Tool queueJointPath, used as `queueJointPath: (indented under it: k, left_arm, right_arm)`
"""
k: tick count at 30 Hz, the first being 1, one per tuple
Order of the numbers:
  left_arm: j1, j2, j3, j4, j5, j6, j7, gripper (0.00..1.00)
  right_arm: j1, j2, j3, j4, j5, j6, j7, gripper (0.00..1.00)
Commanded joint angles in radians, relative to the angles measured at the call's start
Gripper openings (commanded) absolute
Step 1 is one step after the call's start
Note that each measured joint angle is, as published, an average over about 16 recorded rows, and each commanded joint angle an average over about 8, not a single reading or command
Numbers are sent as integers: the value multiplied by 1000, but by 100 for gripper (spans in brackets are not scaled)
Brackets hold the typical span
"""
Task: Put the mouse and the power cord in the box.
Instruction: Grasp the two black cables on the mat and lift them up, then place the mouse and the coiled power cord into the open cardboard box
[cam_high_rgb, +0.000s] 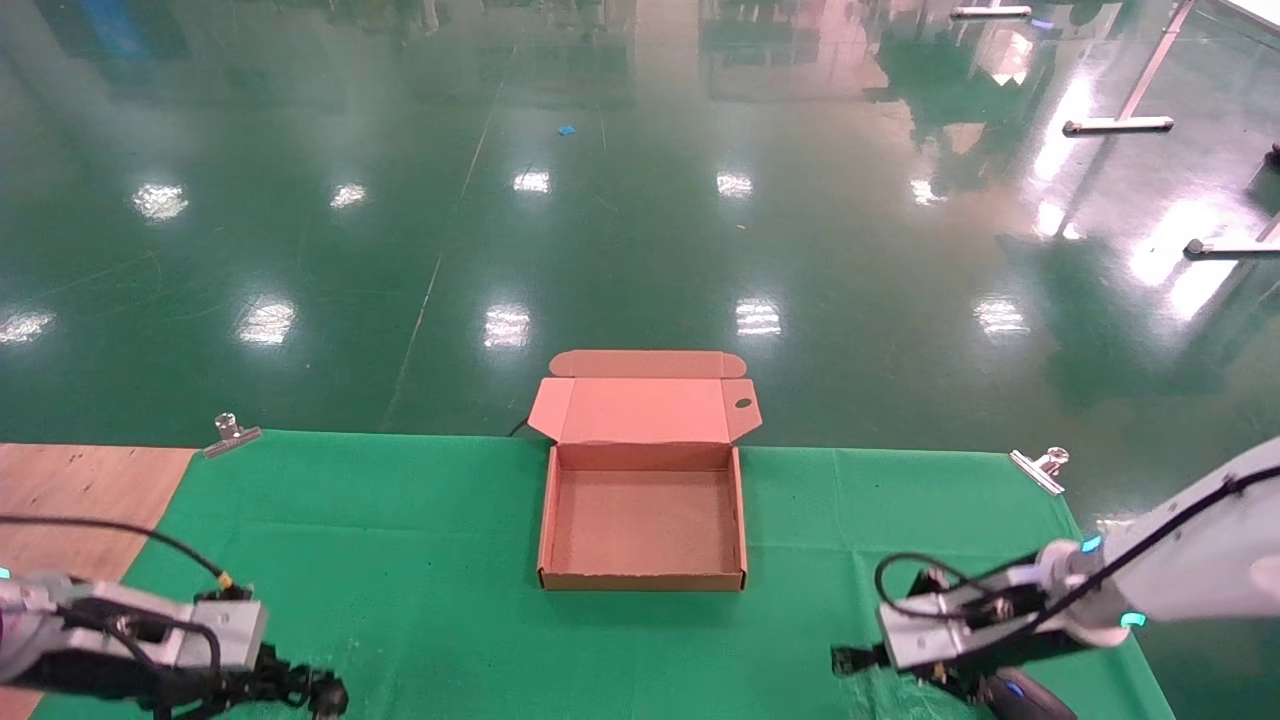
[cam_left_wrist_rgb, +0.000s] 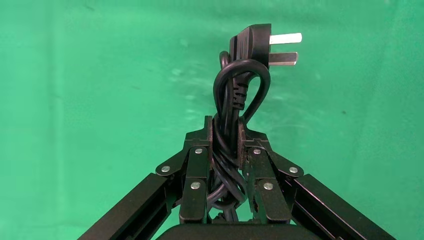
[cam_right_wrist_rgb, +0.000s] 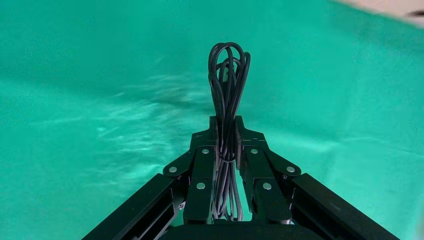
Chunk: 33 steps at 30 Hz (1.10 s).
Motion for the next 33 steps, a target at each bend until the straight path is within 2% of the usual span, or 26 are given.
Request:
queueJointPath:
  k: [1, 10, 13, 17, 25, 33]
  left_arm:
    - [-21, -5, -1, -4, -1, 19, 1, 0]
    - [-179, 58, -11, -49, -15, 75, -30, 0]
    - [-230, 95, -20, -60, -28, 80, -47, 0]
    - [-292, 152, -35, -69, -50, 65, -67, 0]
    - [-364, 261, -59, -66, -79, -56, -67, 0]
    - [-340, 315, -74, -36, -99, -152, -53, 0]
  right_arm:
    - [17, 11, 6, 18, 8, -18, 4, 0]
    - [161, 31, 51, 182, 67, -119, 115, 0]
    - [211, 14, 60, 227, 73, -123, 158, 0]
    - [276, -31, 66, 246, 65, -90, 193, 0]
    - [340, -146, 65, 101, 47, 20, 155, 0]
    - [374, -181, 84, -65, 78, 50, 61, 0]
